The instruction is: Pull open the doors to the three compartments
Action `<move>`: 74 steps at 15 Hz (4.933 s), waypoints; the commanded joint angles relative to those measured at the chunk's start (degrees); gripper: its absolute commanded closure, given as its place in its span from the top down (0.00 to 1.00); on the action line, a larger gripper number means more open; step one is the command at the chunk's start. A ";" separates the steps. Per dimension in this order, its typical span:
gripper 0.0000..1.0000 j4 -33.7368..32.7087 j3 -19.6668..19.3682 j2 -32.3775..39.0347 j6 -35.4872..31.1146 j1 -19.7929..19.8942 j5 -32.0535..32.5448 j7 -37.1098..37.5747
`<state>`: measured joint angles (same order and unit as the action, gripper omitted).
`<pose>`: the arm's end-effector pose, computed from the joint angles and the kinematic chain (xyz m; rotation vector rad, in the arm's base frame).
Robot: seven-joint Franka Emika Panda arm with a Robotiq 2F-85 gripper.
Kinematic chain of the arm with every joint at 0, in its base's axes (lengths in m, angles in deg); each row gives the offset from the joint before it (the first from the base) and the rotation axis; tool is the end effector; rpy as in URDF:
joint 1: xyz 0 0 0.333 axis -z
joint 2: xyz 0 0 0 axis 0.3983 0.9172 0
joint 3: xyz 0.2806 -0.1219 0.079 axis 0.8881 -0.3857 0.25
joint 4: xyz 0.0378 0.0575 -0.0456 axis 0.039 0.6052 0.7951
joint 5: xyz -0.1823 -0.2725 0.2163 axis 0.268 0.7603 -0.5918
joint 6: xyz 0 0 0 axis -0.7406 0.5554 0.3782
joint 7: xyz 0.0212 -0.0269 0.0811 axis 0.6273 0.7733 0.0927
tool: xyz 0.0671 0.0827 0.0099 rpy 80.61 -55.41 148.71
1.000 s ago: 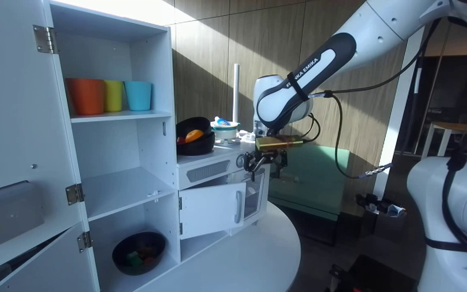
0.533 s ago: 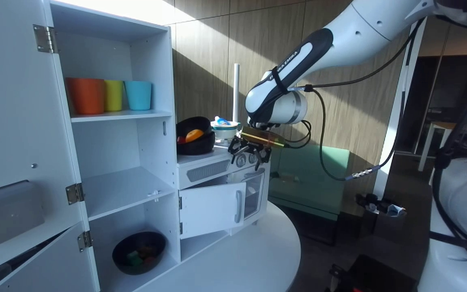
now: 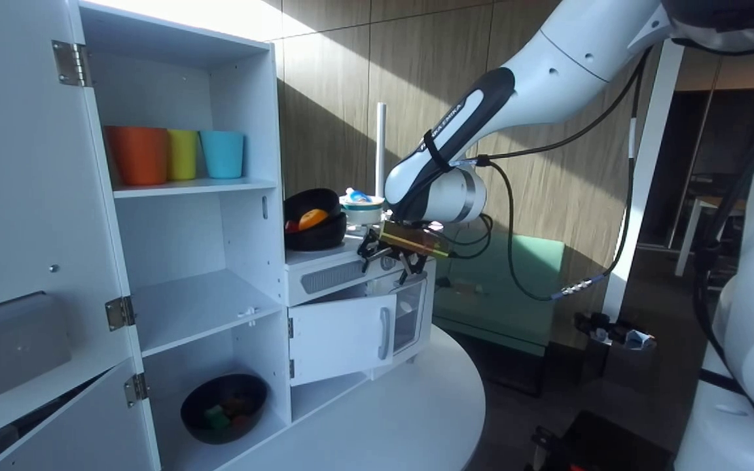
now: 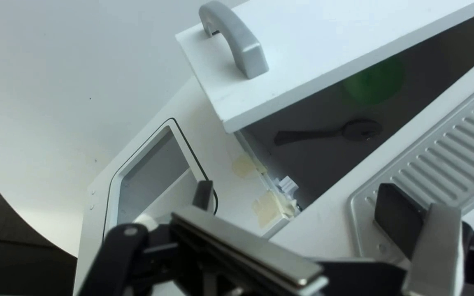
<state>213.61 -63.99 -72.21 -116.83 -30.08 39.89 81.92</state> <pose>0.5381 -0.0315 0.3469 -2.7421 0.9629 -0.5659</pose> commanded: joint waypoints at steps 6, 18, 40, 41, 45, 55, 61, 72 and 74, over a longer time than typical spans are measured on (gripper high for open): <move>1.00 6.47 6.94 -1.20 -0.69 0.17 -11.87 -29.37; 1.00 8.88 11.33 -7.43 21.44 -0.01 -37.66 -55.22; 1.00 9.55 8.87 -6.45 29.74 4.10 -39.76 -66.36; 1.00 9.54 8.91 -6.38 29.83 4.09 -39.76 -66.38; 1.00 9.51 8.96 -6.37 30.17 4.08 -39.77 -66.40; 1.00 17.17 12.76 -21.97 19.95 2.69 -1.20 -48.54; 1.00 26.88 14.11 -27.51 15.88 4.84 24.21 -43.05; 1.00 21.73 25.86 -20.93 12.26 23.85 77.97 -27.77; 1.00 19.94 29.08 -20.16 11.88 27.76 87.85 -22.64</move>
<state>236.08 -40.02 -93.45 -103.29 -8.23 116.53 53.21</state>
